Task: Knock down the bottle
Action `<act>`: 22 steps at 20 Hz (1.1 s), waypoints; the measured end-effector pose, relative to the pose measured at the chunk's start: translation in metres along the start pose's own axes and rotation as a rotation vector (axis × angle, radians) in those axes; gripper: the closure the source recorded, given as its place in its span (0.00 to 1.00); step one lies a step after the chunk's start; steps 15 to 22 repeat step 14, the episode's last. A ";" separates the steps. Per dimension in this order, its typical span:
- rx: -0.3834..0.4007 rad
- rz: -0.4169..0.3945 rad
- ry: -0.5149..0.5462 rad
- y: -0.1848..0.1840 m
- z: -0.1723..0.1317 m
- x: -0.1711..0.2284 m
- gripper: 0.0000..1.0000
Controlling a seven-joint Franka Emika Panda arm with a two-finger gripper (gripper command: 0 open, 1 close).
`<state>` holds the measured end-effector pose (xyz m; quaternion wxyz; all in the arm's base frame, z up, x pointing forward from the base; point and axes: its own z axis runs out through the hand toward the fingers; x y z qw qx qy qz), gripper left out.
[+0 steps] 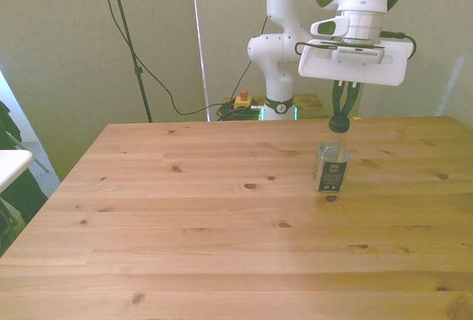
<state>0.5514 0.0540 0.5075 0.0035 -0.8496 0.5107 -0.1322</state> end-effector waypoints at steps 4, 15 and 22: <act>0.000 0.045 0.007 -0.026 0.014 0.030 1.00; 0.077 0.123 0.042 -0.064 0.039 0.071 1.00; 0.077 0.123 0.042 -0.064 0.039 0.071 1.00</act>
